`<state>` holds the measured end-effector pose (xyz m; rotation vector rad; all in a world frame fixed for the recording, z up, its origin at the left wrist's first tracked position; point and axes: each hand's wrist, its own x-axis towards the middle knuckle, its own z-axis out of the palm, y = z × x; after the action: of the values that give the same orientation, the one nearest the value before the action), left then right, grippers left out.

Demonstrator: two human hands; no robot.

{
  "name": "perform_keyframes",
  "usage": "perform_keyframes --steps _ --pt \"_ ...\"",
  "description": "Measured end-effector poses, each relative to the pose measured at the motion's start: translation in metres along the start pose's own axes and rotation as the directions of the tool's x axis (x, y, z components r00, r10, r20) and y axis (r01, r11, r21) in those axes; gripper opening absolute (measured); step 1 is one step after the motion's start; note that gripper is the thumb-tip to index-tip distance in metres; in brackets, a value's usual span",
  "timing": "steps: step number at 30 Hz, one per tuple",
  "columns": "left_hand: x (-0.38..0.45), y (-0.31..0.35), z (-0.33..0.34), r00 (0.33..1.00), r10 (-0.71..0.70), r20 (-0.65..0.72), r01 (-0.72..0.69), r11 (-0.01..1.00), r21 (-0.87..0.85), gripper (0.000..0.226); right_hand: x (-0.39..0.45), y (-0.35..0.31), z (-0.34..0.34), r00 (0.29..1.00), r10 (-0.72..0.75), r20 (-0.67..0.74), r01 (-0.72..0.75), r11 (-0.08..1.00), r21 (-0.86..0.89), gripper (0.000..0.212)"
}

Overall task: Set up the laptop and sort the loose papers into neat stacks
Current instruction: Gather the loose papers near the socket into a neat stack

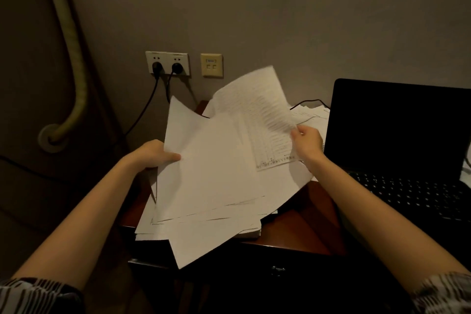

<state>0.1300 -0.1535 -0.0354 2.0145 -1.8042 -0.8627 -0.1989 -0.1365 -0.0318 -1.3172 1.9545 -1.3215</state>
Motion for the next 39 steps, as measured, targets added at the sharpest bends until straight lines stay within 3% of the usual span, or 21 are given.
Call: perform_keyframes --steps 3,5,9,13,14,17,19,22,25,27,29,31,33,35,37,39 --pt "0.000 -0.002 -0.004 0.999 0.028 0.016 -0.028 0.999 -0.020 0.033 0.000 -0.006 -0.003 0.997 0.002 -0.081 0.000 1.000 0.023 0.027" --pt "0.001 -0.006 -0.006 0.996 0.027 0.088 -0.022 0.998 -0.064 0.037 -0.007 -0.003 -0.007 0.999 0.025 -0.047 -0.024 0.999 0.028 0.025" --pt "-0.010 -0.003 -0.003 0.955 0.036 0.295 -0.006 0.995 -0.101 0.085 -0.037 0.013 -0.016 0.953 0.196 0.233 -0.243 0.951 0.192 0.014" --pt "-0.020 0.003 0.006 0.935 -0.001 0.356 0.031 0.996 -0.079 0.105 -0.077 0.030 -0.019 0.866 0.309 0.394 -0.429 0.863 0.266 0.032" --pt "-0.016 0.002 0.009 0.930 -0.006 0.368 0.055 0.991 -0.123 0.099 -0.086 0.034 -0.021 0.847 0.322 0.423 -0.461 0.841 0.283 0.035" --pt "-0.018 -0.002 0.015 0.937 0.014 0.348 0.095 0.951 -0.294 0.033 -0.110 0.043 -0.025 0.787 0.334 0.519 -0.533 0.791 0.299 0.036" --pt "-0.017 -0.009 0.016 0.950 0.024 0.311 0.090 0.934 -0.346 0.021 -0.121 0.049 -0.026 0.760 0.328 0.561 -0.559 0.770 0.307 0.034" --pt "-0.018 -0.020 0.017 0.972 0.051 0.230 0.074 0.860 -0.505 0.016 -0.133 0.054 -0.026 0.712 0.306 0.633 -0.574 0.773 0.272 0.029" --pt "-0.029 -0.025 0.022 0.967 0.144 0.210 0.046 0.712 -0.701 0.021 -0.136 0.049 -0.027 0.648 0.260 0.716 -0.511 0.845 0.156 0.029" --pt "-0.036 -0.029 0.024 0.940 0.252 0.229 -0.014 0.701 -0.713 0.036 -0.130 0.042 -0.029 0.574 0.235 0.785 -0.433 0.900 0.047 0.031" --pt "-0.040 -0.032 0.024 0.918 0.318 0.236 -0.054 0.691 -0.721 0.072 -0.120 0.036 -0.031 0.513 0.235 0.825 -0.362 0.931 -0.040 0.033" --pt "-0.039 -0.034 0.024 0.914 0.361 0.184 -0.112 0.662 -0.741 0.093 -0.110 0.028 -0.030 0.558 0.248 0.792 -0.368 0.929 -0.031 0.030" --pt "-0.039 -0.031 0.021 0.910 0.397 0.119 -0.185 0.645 -0.742 0.095 -0.098 0.020 -0.030 0.641 0.204 0.740 -0.383 0.921 0.077 0.026" --pt "-0.040 -0.024 0.016 0.900 0.431 0.073 -0.242 0.631 -0.737 0.095 -0.089 0.012 -0.029 0.681 0.148 0.718 -0.415 0.885 0.212 0.022" --pt "-0.041 -0.015 0.009 0.876 0.479 0.052 -0.287 0.607 -0.741 0.093 -0.081 0.005 -0.025 0.729 0.137 0.671 -0.413 0.869 0.271 0.056" --pt "-0.044 -0.006 0.003 0.854 0.519 0.033 -0.327 0.585 -0.742 0.089 -0.078 -0.002 -0.019 0.726 0.122 0.676 -0.419 0.859 0.294 0.082"
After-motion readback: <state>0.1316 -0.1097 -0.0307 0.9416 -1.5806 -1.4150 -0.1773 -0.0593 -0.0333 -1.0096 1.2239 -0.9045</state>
